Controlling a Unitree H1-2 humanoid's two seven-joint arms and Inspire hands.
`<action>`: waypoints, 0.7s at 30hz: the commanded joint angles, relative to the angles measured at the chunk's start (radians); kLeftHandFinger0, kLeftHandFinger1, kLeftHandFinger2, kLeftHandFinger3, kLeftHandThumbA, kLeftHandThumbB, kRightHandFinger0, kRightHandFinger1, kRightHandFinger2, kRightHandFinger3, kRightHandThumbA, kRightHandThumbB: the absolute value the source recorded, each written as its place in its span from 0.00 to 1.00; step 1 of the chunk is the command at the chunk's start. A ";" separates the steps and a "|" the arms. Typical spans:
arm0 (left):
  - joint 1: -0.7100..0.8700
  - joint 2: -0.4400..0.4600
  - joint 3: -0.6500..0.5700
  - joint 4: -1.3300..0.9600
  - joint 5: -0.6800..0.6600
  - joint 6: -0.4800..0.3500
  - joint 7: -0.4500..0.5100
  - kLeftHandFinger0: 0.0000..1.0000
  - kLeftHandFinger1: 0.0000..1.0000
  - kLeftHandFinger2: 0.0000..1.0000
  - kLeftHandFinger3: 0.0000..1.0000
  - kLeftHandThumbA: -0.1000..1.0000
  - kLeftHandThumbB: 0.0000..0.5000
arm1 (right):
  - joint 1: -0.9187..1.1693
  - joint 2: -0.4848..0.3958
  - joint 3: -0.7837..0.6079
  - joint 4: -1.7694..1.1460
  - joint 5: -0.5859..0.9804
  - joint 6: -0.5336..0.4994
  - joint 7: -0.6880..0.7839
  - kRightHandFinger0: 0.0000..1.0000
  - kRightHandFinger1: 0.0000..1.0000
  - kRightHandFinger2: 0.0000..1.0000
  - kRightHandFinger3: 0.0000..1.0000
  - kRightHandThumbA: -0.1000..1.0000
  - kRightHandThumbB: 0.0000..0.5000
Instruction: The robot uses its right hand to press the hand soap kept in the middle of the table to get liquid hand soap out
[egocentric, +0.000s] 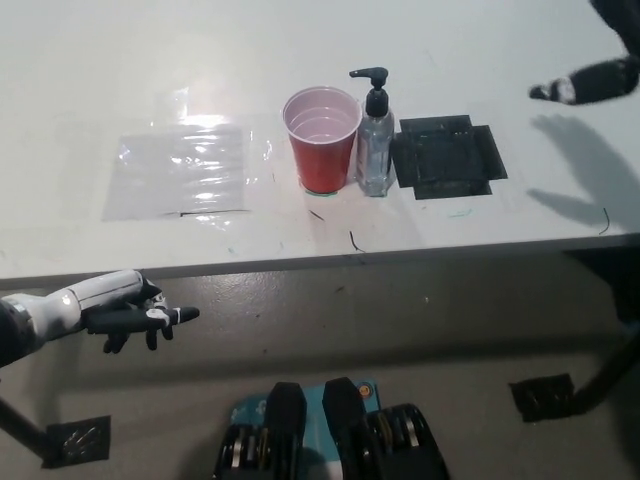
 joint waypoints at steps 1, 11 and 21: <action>-0.010 0.040 0.022 -0.019 0.005 -0.004 0.014 0.23 0.18 0.36 0.50 0.80 0.55 | 0.059 0.050 -0.138 -0.060 0.136 -0.004 -0.132 1.00 1.00 1.00 1.00 1.00 0.57; -0.011 0.037 0.026 -0.023 0.007 0.020 0.012 0.27 0.22 0.40 0.51 0.79 0.57 | 0.240 0.104 -0.285 -0.039 0.219 -0.049 -0.210 1.00 1.00 1.00 1.00 1.00 0.57; -0.027 0.037 0.025 -0.015 0.007 -0.003 0.009 0.26 0.22 0.39 0.51 0.80 0.54 | 0.364 0.170 -0.379 -0.021 0.303 -0.031 -0.290 1.00 1.00 1.00 1.00 1.00 0.64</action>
